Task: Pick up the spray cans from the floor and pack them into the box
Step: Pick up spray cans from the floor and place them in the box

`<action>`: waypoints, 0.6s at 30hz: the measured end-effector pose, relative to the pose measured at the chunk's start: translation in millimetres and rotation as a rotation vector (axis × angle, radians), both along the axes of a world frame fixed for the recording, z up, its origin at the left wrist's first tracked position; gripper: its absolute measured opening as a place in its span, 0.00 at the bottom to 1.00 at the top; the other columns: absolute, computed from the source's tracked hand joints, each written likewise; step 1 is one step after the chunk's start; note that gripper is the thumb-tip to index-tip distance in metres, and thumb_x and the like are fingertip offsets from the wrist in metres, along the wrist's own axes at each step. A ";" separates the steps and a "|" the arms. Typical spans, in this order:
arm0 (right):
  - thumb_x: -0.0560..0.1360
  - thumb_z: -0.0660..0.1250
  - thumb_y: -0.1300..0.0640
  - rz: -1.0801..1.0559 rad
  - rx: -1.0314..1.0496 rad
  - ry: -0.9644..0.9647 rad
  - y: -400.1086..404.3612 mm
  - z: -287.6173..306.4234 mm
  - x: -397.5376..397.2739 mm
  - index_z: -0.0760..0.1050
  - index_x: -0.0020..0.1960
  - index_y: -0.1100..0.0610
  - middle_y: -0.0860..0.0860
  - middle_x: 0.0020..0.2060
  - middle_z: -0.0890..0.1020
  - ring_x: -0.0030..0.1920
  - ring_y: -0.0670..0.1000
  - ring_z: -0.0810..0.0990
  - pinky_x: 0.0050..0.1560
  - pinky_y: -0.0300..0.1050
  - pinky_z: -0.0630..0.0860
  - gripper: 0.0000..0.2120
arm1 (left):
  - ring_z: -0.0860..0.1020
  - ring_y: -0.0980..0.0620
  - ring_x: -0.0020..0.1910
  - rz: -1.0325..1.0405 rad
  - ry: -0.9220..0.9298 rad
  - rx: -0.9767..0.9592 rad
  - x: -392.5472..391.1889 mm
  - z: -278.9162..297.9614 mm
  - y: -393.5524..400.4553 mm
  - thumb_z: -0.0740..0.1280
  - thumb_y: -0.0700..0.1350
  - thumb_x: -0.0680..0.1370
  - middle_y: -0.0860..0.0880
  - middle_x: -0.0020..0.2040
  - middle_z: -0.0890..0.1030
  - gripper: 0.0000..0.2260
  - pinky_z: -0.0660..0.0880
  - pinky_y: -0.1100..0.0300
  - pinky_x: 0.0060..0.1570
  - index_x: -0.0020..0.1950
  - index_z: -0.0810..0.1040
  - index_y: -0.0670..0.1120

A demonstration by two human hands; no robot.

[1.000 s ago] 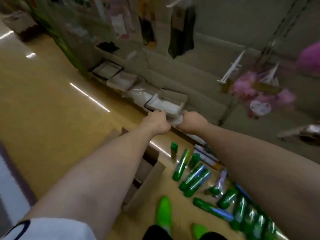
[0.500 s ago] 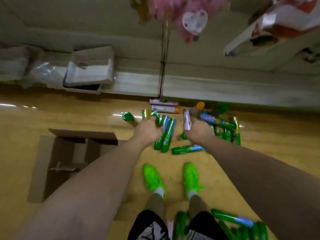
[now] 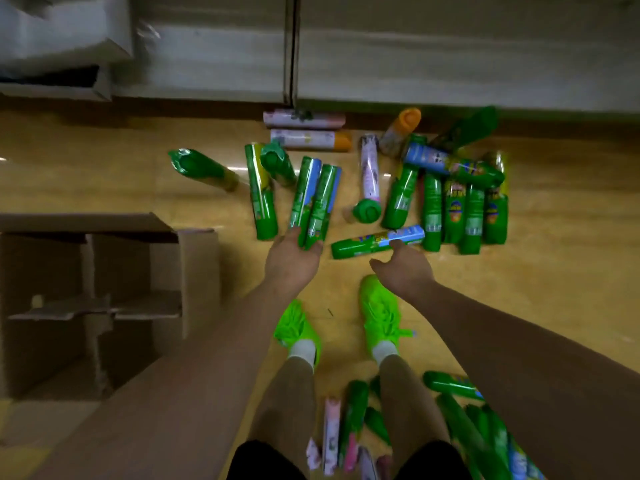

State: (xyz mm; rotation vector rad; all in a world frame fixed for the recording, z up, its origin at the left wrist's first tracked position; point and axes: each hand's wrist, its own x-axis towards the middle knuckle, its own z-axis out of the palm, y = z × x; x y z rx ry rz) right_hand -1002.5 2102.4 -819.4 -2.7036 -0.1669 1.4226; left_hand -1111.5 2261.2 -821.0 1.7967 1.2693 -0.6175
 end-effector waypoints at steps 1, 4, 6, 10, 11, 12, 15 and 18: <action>0.77 0.67 0.46 -0.043 -0.013 0.016 -3.4 -18.4 -4.5 0.70 0.70 0.59 0.61 0.62 0.79 0.64 0.62 0.75 0.59 0.50 0.72 0.26 | 0.71 0.41 0.70 0.016 0.015 -0.008 -4.0 -17.5 -6.0 0.66 0.57 0.79 0.42 0.72 0.73 0.27 0.68 0.57 0.64 0.76 0.68 0.49; 0.76 0.68 0.46 -0.230 -0.022 0.069 -11.3 -75.4 -15.9 0.69 0.72 0.59 0.60 0.66 0.77 0.67 0.61 0.74 0.64 0.48 0.71 0.29 | 0.71 0.41 0.69 0.070 0.034 -0.037 -11.3 -70.2 -21.8 0.67 0.56 0.79 0.41 0.71 0.73 0.28 0.68 0.56 0.64 0.76 0.67 0.48; 0.76 0.69 0.46 -0.386 -0.014 0.092 -13.7 -116.0 -20.4 0.71 0.71 0.59 0.59 0.66 0.77 0.67 0.60 0.74 0.64 0.47 0.71 0.28 | 0.71 0.41 0.69 0.096 0.036 -0.044 -12.1 -105.6 -28.7 0.67 0.55 0.79 0.41 0.71 0.72 0.27 0.67 0.56 0.65 0.76 0.68 0.48; 0.71 0.72 0.44 -0.761 0.020 0.119 -11.6 -199.1 -24.4 0.78 0.61 0.57 0.57 0.55 0.82 0.56 0.61 0.80 0.56 0.49 0.76 0.24 | 0.71 0.41 0.69 0.081 0.030 -0.034 -5.2 -183.8 -34.7 0.68 0.55 0.79 0.41 0.71 0.72 0.28 0.69 0.55 0.65 0.76 0.67 0.47; 0.69 0.73 0.43 -0.894 0.036 0.125 -11.4 -219.0 -23.2 0.79 0.59 0.58 0.56 0.51 0.82 0.51 0.60 0.80 0.53 0.50 0.77 0.25 | 0.71 0.40 0.69 0.066 0.024 -0.019 -1.2 -204.0 -35.4 0.68 0.55 0.78 0.41 0.70 0.72 0.28 0.69 0.54 0.65 0.76 0.68 0.47; 0.68 0.74 0.42 -1.018 0.056 0.135 -10.8 -239.6 -21.5 0.78 0.58 0.59 0.55 0.47 0.80 0.46 0.59 0.79 0.49 0.51 0.77 0.26 | 0.71 0.40 0.69 0.051 0.017 -0.001 3.4 -223.8 -35.7 0.68 0.54 0.78 0.42 0.70 0.72 0.28 0.69 0.54 0.65 0.76 0.68 0.47; 0.71 0.74 0.42 -1.164 0.084 0.187 -3.8 -296.0 -13.3 0.75 0.61 0.59 0.53 0.43 0.76 0.42 0.55 0.77 0.52 0.50 0.77 0.27 | 0.70 0.41 0.69 0.019 0.006 0.044 15.9 -277.9 -35.8 0.70 0.51 0.78 0.42 0.70 0.71 0.28 0.69 0.53 0.65 0.75 0.68 0.46; 0.65 0.74 0.33 -1.228 0.009 0.133 -4.0 -344.9 -11.7 0.71 0.67 0.62 0.58 0.57 0.77 0.54 0.60 0.79 0.60 0.58 0.78 0.43 | 0.71 0.39 0.66 0.012 -0.012 0.130 22.4 -320.7 -39.6 0.71 0.48 0.75 0.40 0.67 0.72 0.28 0.71 0.50 0.63 0.74 0.68 0.46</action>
